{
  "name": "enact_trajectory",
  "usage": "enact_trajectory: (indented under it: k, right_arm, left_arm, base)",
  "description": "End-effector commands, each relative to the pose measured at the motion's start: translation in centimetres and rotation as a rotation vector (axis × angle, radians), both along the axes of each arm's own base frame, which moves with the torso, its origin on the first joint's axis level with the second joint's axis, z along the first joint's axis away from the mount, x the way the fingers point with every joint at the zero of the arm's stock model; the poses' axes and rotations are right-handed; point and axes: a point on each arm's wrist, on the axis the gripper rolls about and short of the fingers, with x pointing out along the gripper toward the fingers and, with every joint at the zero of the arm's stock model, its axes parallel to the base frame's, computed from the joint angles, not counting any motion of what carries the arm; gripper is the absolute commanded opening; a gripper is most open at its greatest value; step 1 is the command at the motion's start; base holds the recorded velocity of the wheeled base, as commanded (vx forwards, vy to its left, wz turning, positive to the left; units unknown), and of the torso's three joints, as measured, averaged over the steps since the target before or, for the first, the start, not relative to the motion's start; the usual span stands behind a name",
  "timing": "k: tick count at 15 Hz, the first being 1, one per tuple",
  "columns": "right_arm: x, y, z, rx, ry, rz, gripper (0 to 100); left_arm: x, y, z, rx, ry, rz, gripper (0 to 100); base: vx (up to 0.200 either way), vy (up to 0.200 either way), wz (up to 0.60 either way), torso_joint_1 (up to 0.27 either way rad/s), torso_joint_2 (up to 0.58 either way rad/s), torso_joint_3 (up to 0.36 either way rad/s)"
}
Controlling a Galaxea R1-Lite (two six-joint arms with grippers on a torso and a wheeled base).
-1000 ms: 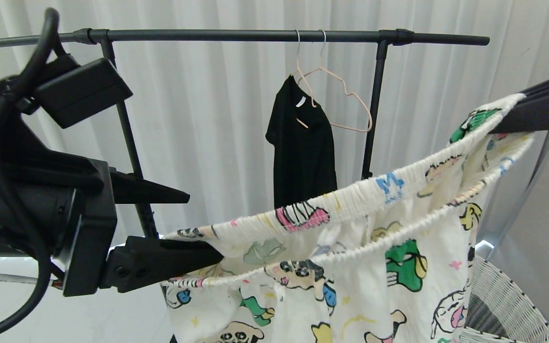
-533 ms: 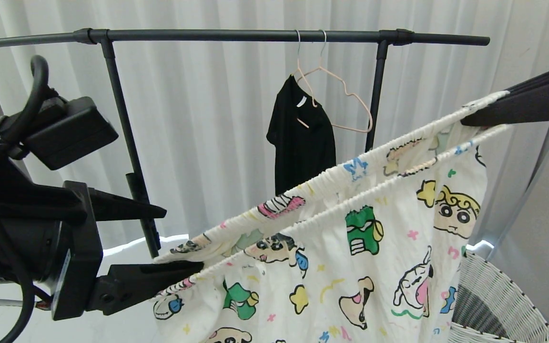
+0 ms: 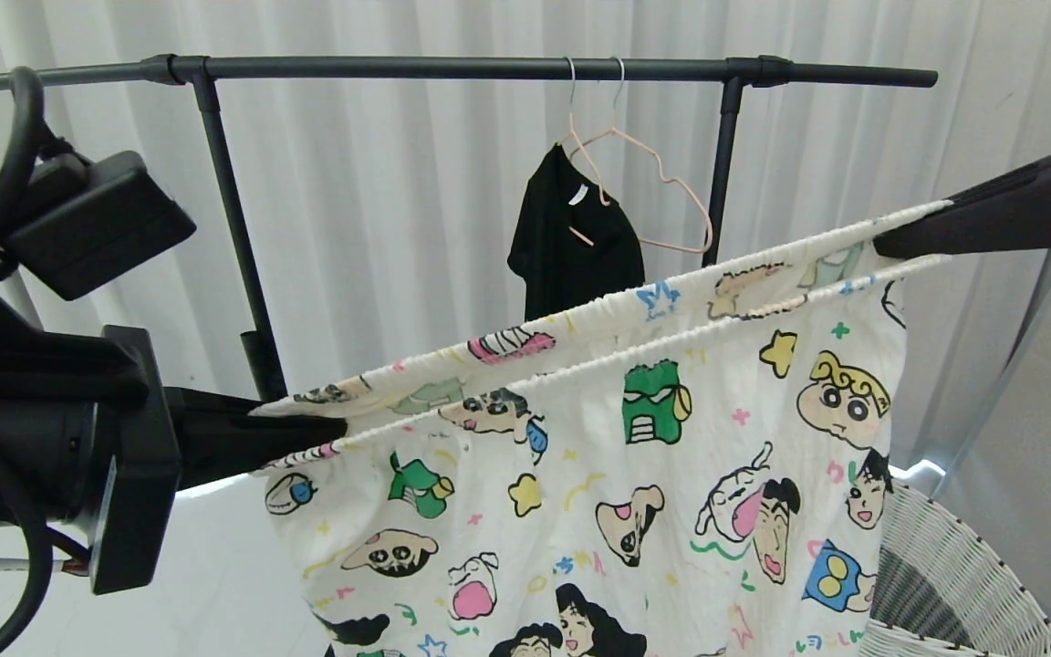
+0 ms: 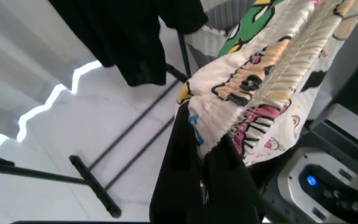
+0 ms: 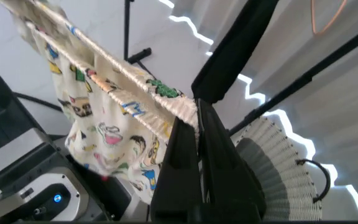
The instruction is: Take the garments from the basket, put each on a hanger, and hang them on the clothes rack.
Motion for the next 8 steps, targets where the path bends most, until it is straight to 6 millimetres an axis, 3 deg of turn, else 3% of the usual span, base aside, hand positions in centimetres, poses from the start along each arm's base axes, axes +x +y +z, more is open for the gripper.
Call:
enact_trajectory:
  k: [1, 4, 5, 8]
  right_arm:
    - [0.1, -0.1, -0.2, -0.008, 0.007, -0.008, 0]
    - [0.1, -0.1, -0.3, -0.010, 0.012, -0.004, 0]
    - [0.1, -0.1, -0.4, -0.014, 0.017, -0.005, 100]
    - [-0.5, -0.9, -0.7, -0.018, 0.028, -0.008, 100]
  left_arm:
    - [0.1, 0.0, 0.3, 0.004, -0.014, 0.020, 0]
    - [0.7, -0.2, 0.2, 0.019, -0.009, 0.061, 0]
    - [1.3, -0.5, 0.0, 0.032, 0.002, 0.095, 0]
    - [3.5, -1.2, -0.6, 0.063, -0.027, 0.236, 0]
  base:
    - [0.000, 0.000, 0.00, 0.000, 0.00, 0.000]
    - [0.000, 0.000, 0.00, 0.000, 0.00, 0.000]
    - [0.000, 0.000, 0.00, 0.000, 0.00, 0.000]
    - [0.000, 0.000, 0.00, 0.000, 0.00, 0.000]
